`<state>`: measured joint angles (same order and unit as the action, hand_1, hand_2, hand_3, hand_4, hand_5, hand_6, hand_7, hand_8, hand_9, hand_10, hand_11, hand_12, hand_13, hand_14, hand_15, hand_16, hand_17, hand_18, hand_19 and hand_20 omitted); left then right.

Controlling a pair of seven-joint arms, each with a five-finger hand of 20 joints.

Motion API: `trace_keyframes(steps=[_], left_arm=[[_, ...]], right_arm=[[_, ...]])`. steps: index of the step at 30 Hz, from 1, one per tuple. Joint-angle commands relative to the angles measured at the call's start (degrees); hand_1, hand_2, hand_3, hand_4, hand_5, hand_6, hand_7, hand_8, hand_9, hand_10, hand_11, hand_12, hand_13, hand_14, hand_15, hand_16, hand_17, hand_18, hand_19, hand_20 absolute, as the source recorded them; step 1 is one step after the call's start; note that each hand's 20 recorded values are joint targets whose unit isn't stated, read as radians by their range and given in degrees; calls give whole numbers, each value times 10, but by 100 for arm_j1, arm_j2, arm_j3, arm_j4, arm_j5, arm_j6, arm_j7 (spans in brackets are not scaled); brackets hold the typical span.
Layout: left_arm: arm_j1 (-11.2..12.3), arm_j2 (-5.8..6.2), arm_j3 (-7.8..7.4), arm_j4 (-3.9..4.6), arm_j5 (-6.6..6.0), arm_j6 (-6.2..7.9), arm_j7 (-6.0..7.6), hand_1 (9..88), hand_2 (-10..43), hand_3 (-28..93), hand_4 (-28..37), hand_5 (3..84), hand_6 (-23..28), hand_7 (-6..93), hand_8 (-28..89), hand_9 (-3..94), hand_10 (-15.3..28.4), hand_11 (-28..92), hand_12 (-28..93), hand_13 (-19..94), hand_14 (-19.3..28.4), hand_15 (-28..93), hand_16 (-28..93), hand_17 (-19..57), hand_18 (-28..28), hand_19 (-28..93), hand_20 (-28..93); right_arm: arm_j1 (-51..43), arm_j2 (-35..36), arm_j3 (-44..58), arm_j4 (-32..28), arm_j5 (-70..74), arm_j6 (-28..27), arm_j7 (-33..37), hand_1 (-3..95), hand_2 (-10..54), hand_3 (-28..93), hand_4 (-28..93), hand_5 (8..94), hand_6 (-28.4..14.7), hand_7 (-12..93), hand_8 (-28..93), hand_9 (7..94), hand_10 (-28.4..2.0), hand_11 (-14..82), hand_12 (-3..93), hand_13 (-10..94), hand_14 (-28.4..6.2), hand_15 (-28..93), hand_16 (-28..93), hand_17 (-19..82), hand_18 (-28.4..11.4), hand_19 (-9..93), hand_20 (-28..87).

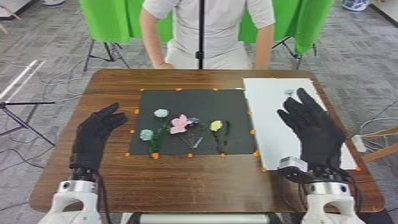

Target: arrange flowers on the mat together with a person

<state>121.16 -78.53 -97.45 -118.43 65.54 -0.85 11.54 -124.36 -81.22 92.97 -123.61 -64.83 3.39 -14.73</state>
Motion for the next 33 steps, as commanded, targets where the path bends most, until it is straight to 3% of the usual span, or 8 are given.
trace_keyframes(steps=[1, 20, 33], left_arm=[[22, -56, 37, 38, 13, -76, -23, 186, 53, 642, -283, 470, 57, 128, -46, 463, 146, 202, 156, 352, 195, 242, 36, 4, 161, 148, 182], [-75, -9, 9, 97, 3, -114, 29, 185, 53, 641, -283, 469, 56, 128, -47, 463, 145, 203, 156, 352, 195, 241, 36, 3, 162, 149, 181], [-68, -1, 16, 87, -11, -90, 13, 185, 54, 642, -283, 469, 56, 127, -46, 463, 146, 202, 156, 353, 195, 241, 37, 3, 163, 150, 181]], right_arm=[[-17, -63, -64, 0, -102, 48, -136, 32, 37, 812, -191, 402, 17, 80, -78, 424, -123, 47, 118, 317, -109, 89, 160, 199, -143, 58, 293], [25, -39, -75, 15, -122, 10, -176, 30, 37, 820, -193, 412, 17, 95, -82, 443, -126, 54, 122, 344, -115, 114, 156, 206, -145, 64, 304], [-1, -43, -57, -8, -108, 85, -208, 31, 39, 820, -192, 423, 16, 100, -84, 453, -127, 55, 125, 357, -115, 121, 160, 209, -147, 69, 306]])
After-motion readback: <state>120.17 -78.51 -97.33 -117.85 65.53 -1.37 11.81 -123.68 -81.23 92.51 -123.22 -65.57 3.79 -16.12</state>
